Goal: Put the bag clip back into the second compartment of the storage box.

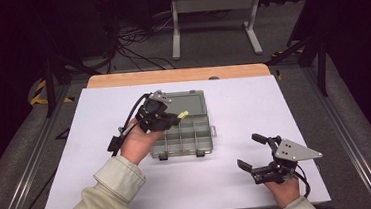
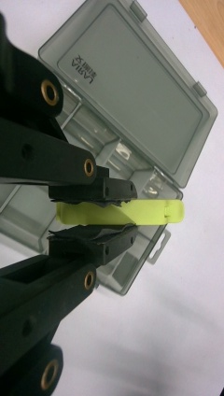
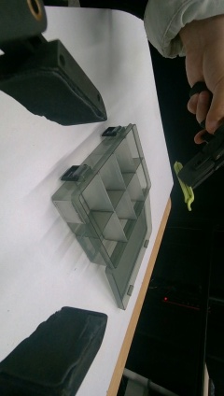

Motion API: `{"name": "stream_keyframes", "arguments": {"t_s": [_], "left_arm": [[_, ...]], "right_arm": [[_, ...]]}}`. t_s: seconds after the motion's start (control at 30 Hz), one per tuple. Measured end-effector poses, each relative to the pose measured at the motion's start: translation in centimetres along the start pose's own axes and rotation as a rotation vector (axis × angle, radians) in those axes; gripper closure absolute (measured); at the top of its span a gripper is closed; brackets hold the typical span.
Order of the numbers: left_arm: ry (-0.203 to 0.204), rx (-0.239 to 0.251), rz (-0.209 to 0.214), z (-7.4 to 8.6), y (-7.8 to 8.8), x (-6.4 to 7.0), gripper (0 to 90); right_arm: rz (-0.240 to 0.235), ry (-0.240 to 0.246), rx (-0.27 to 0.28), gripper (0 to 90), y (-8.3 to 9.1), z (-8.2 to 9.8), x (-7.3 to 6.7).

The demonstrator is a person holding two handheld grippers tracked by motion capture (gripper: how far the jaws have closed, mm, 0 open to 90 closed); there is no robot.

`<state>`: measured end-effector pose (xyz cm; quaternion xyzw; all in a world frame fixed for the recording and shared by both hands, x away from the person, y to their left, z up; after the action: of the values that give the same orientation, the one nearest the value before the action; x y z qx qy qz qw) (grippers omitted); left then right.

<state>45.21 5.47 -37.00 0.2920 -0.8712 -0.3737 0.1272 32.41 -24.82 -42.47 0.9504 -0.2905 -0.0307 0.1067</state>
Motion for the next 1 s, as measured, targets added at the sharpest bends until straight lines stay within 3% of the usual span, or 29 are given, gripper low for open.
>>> {"name": "stream_keyframes", "arguments": {"t_s": [0.33,0.57,1.0], "left_arm": [[0.073,-0.003,-0.009,0.1,-1.8,-1.7,77.4],[0.095,-0.027,-0.044,0.5,-3.1,-2.7,77.4],[0.108,-0.059,-0.049,1.0,-3.8,-3.0,77.4]], "right_arm": [[-0.001,-0.001,-0.002,5.2,0.0,0.0,0.0],[-0.002,0.0,-0.002,5.2,0.0,0.0,0.0],[-0.007,-0.001,-0.001,5.1,0.0,0.1,0.1]]}}
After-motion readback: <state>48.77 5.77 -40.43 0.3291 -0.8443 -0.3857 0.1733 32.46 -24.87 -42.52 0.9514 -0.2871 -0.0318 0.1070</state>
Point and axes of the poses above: each handheld gripper's, and its own axes: y roughly backward along the jaws, z roughly out of its underside, x roughly to its right, the point moved 4 cm from there along -y, roughly forward along the jaws, and after that the axes turned 7 degrees about -z, right-handed, at the moved point
